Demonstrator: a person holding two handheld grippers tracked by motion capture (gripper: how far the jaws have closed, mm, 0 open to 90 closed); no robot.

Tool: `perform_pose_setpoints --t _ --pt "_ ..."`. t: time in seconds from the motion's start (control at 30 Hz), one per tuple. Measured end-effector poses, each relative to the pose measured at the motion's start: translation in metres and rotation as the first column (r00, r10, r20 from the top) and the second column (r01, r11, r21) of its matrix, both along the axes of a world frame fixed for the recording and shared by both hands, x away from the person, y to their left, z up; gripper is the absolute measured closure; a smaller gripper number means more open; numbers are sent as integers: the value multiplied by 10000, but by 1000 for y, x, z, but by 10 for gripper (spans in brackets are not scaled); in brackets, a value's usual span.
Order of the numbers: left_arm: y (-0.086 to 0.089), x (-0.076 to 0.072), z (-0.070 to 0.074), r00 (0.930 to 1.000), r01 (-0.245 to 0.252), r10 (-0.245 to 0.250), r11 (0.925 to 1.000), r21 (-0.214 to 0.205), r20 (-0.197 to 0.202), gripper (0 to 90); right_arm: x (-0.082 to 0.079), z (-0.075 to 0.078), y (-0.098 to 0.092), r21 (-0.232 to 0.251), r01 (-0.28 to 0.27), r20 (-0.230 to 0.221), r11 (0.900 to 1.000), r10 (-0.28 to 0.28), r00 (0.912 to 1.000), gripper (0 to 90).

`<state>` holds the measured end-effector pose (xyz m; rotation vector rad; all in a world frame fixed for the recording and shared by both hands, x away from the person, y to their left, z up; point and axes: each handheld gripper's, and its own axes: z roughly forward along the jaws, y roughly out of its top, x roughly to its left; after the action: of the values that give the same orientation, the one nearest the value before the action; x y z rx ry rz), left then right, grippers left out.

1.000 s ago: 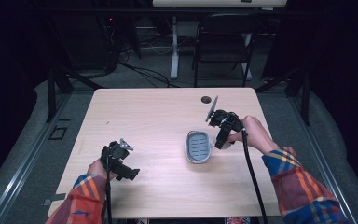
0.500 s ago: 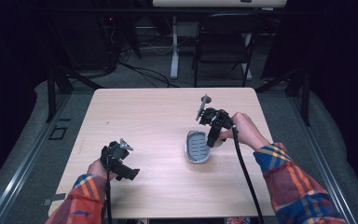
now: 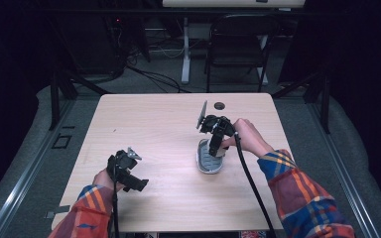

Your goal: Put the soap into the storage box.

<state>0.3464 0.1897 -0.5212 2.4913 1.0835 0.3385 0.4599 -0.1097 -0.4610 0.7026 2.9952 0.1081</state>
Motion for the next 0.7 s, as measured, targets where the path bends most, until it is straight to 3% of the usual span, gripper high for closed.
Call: perform_pose_setpoints --t 0.7 --pt "0 0 0 10000 21 -21 10000 36 -40 2 5 -31 15 -97 -163 -421 9998 159 9990 229"
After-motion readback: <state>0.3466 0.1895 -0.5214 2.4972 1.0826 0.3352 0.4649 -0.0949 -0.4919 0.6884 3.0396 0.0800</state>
